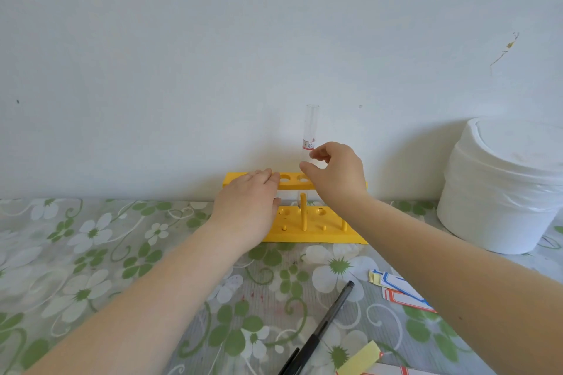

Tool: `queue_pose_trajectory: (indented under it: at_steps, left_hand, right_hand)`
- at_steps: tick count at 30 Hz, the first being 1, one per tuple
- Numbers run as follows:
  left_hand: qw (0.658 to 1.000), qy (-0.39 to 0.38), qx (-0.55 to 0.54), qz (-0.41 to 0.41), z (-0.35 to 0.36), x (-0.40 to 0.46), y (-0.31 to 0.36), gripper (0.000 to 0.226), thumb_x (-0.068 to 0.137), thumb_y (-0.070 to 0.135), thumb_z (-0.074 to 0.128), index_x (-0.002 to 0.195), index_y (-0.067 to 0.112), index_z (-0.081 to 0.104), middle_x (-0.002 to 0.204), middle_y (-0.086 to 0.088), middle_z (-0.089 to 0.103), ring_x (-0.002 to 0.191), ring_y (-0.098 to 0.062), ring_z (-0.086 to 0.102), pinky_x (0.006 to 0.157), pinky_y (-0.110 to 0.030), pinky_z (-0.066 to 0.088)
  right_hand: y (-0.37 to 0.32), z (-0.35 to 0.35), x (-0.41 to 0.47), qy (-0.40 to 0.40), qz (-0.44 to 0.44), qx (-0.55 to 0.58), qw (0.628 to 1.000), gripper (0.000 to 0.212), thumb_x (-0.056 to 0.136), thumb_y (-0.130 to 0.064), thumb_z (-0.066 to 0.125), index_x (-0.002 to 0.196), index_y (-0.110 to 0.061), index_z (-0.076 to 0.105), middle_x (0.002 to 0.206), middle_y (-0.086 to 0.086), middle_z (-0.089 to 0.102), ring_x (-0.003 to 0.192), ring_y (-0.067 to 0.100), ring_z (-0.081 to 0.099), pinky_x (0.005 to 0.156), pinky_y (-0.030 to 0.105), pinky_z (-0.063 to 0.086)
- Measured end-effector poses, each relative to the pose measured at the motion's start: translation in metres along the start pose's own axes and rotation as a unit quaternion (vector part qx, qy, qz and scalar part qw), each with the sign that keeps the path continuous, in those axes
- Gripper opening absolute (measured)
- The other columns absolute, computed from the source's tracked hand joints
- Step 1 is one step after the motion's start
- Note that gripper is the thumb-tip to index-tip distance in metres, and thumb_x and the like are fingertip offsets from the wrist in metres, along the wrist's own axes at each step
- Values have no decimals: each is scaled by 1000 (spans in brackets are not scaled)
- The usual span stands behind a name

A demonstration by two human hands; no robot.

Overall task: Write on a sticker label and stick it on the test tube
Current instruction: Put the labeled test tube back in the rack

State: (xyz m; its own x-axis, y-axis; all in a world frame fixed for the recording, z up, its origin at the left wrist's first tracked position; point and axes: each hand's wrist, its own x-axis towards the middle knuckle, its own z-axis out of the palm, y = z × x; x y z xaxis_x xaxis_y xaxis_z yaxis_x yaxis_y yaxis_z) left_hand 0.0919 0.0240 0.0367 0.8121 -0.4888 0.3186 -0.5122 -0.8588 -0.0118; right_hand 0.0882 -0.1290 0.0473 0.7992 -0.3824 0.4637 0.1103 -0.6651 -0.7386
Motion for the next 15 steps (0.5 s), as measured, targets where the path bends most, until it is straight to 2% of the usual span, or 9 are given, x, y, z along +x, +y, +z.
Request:
queue_pose_trajectory:
  at_steps: [4,15]
  left_hand:
    - [1000,1,5,4,0,0,1,51,98,30,33,146,16,22,155,-2,24,141,-20,23,113,-33,20]
    - [1000,4,13,10,1,0,0,52,98,29,32,146,14,21,155,-3,24,142,-20,22,114,-31,18]
  right_hand:
    - [1,3,0,-5,1,-31,999,26,79,-28,64,101,-14,64,111,5,63,107,22,54,89,39,46]
    - [3,4,-2,-24,0,-80,996,27,78,-26,62,103,-15,64,112,6,60,109,25,53,90,39,45]
